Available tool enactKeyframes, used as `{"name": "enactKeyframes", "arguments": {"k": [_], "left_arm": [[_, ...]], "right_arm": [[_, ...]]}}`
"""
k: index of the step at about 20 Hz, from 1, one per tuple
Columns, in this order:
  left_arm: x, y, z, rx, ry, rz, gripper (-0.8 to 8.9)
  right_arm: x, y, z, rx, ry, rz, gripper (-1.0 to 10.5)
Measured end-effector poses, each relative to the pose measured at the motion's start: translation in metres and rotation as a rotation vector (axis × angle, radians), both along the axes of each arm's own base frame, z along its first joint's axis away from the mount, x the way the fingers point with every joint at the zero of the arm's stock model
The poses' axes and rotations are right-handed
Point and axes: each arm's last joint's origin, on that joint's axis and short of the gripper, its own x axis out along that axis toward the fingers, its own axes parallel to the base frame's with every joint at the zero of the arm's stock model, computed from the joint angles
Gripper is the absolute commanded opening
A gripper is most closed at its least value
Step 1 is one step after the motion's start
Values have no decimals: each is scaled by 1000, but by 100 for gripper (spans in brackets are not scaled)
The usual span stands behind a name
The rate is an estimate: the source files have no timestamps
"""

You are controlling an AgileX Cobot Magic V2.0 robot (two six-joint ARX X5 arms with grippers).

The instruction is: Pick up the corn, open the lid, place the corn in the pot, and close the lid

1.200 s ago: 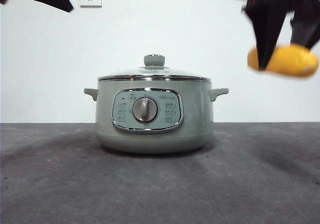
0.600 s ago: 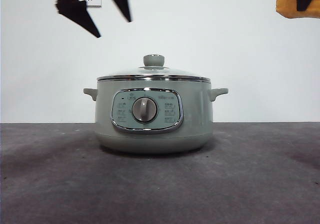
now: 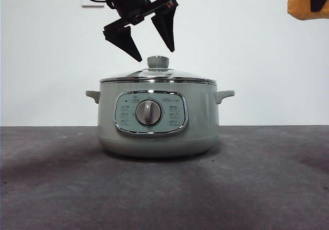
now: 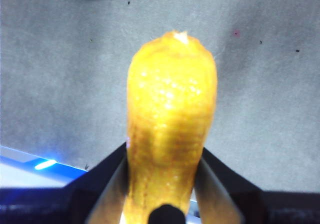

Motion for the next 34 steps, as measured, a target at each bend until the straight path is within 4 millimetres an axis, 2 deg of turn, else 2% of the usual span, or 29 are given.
{"name": "enactKeyframes", "arguments": {"k": [5,7,13,14,17,18,21,22,28,34], "left_arm": [[0,-11,-3,14,-28,23,610],[1,-12,-4,14,-27,29,530],[5,-14,-16,36,0,33,529],[7,-16,-20,48,4,40,504],[6,-19,-22,83,-11,63,180],[5,-20,-22,85,-10,61,113],[6,-20,-21,81,-20,63,76],[6,-20,-20,81,-21,63,-6],[5,-21,-20,81,-22,62,-9],[3,-17,-14,75,-25,64,-9]], "right_arm": [[0,0,0,-7,-1,-1,-12],[-1,-1,0,-11,4,1,-12],[-1,-1,0,-12,6,1,-12],[-2,-1,0,-11,6,1,-12],[-2,-1,0,-11,5,1,-12],[-2,-1,0,-11,5,1,-12],[-2,-1,0,-12,5,1,-12],[-2,-1,0,-11,5,1,-12],[-2,-1,0,-10,3,1,-12],[5,2,3,19,-70,-4,-12]]}}
